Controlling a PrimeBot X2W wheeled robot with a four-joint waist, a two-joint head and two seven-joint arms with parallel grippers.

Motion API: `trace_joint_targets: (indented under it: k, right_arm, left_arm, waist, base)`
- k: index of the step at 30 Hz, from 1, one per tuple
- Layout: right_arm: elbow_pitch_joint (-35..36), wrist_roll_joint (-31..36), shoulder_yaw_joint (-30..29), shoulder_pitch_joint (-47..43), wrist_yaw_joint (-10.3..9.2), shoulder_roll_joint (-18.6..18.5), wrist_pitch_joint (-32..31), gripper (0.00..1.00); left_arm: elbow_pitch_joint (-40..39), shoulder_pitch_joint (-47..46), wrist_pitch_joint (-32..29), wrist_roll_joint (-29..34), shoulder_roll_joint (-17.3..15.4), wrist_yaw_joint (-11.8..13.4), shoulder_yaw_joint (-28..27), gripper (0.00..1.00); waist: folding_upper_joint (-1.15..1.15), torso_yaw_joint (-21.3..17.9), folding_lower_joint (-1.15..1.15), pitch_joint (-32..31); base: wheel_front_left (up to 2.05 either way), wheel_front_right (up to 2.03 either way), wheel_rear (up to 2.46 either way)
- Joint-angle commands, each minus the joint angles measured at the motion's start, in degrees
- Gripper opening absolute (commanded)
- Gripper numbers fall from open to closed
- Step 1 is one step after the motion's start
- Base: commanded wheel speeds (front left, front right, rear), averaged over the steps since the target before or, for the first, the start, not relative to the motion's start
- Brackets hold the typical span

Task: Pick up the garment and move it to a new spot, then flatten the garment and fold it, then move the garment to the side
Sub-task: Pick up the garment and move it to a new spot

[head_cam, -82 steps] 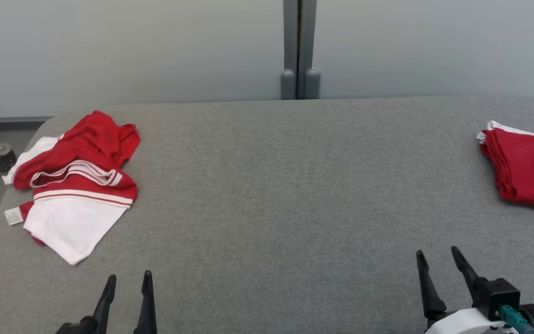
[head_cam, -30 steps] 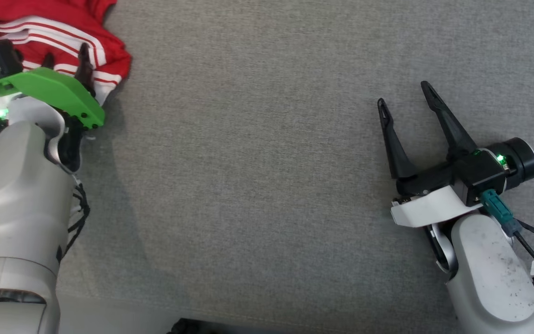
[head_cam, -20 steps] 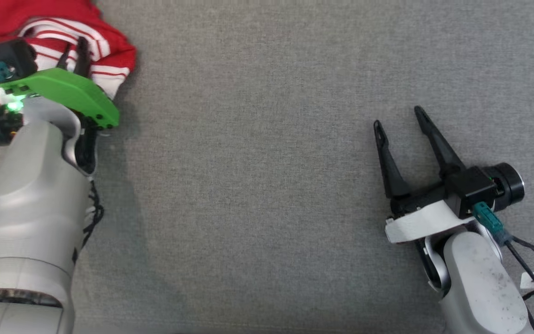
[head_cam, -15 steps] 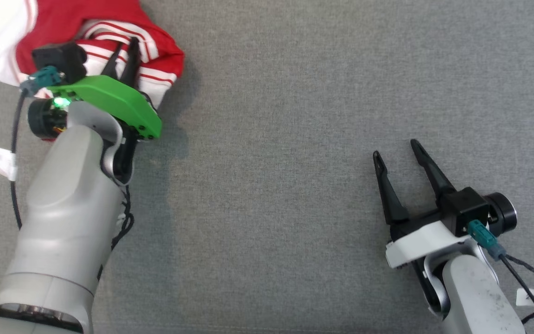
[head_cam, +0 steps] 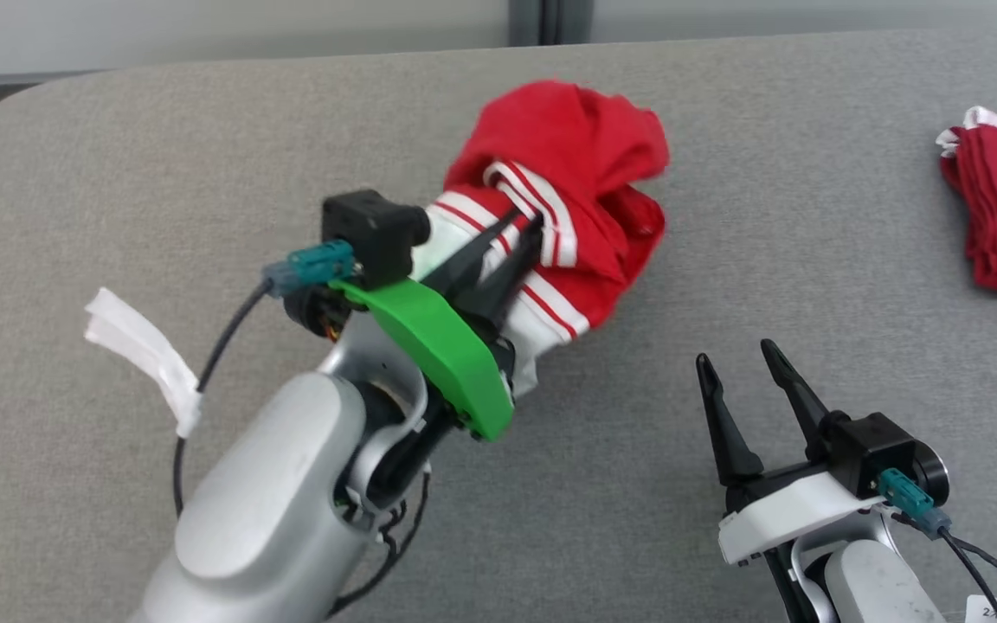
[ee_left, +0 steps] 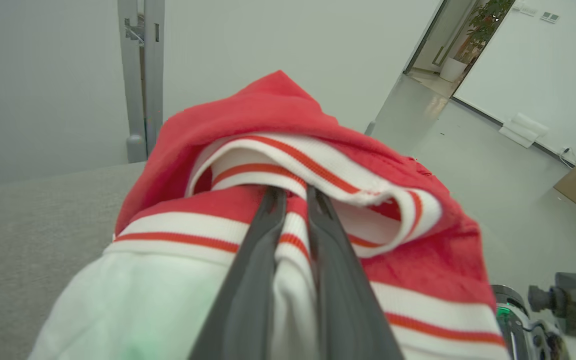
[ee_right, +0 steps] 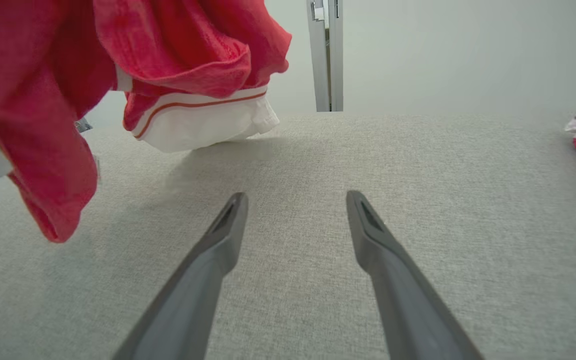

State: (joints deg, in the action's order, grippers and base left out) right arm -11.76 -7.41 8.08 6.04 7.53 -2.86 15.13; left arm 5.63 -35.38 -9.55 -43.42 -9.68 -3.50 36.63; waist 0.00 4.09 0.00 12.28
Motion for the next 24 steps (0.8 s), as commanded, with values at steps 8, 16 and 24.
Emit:
trace_joint_targets:
  k: [8,16,24]
  right_arm:
    - [0.0,-2.8,1.0,-0.3,-0.08,-0.1,0.0,1.0]
    - [-0.2,-3.3,0.2,-1.0,-0.08,-0.1,0.0,1.0]
    - [-0.1,-1.8,-2.8,-3.0,-0.08,-0.1,0.0,1.0]
  left_arm:
    - [2.3,5.6,-1.7,3.9,3.2,4.7,7.4,0.0]
    - [16.3,6.4,8.6,3.4,6.5,3.5,11.9,1.0]
    - [16.3,10.5,17.5,-4.7,6.6,0.1,11.7,1.0]
  waist:
    - [0.0,-11.5,0.0,-0.9]
    - [0.0,-14.1,0.0,-0.1]
    - [0.0,-12.3,0.0,-3.5]
  base:
    - [0.0,0.0,0.0]
    - [0.0,0.0,0.0]
    - [0.0,0.0,0.0]
